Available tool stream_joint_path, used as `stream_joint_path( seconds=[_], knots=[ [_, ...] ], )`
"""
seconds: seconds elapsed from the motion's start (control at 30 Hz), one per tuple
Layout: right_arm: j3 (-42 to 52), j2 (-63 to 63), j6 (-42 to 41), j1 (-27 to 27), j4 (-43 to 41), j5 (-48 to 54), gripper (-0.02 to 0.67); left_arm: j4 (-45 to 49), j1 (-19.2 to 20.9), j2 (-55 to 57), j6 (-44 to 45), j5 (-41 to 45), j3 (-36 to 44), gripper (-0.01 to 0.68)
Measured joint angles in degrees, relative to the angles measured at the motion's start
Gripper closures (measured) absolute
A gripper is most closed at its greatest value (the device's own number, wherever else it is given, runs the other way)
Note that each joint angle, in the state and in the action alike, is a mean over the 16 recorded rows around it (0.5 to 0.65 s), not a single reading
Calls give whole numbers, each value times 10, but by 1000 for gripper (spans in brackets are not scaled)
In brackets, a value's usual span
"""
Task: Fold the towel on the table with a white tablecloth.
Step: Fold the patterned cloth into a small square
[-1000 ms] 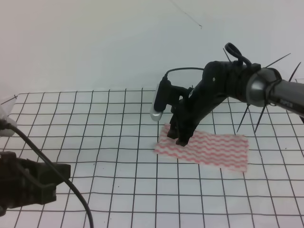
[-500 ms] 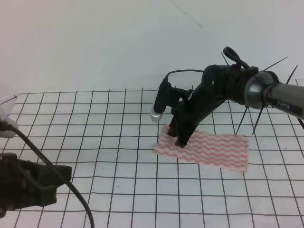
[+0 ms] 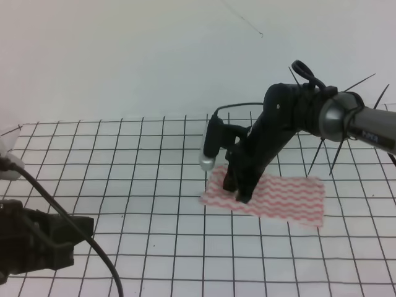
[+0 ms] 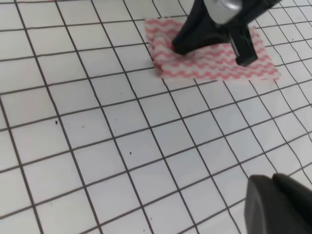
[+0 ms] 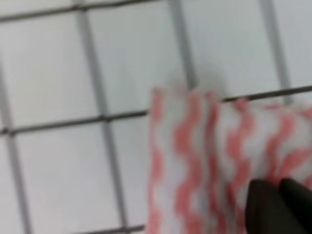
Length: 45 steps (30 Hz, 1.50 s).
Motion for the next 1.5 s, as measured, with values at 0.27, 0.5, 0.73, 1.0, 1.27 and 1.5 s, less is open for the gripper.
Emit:
stream_joint_path(
  seconds=[0.27,0.5,0.73,1.0,1.27,1.5],
  knots=[
    [0,-2,-66,0,39,71,599,0,0,0,0,1,0,673],
    [0,-7,-94,0,61,74,617,0,0,0,0,2,0,673],
    [0,-11,-92,0,64,49,639,0,0,0,0,2,0,674],
    [0,-12,-77,0,63,41,602,0,0,0,0,2,0,673],
    [0,-12,-20,-1,8,55,467,0,0,0,-1,2,0,673],
    [0,-12,9,-1,-20,60,387,0,0,0,-2,2,0,674]
  ],
)
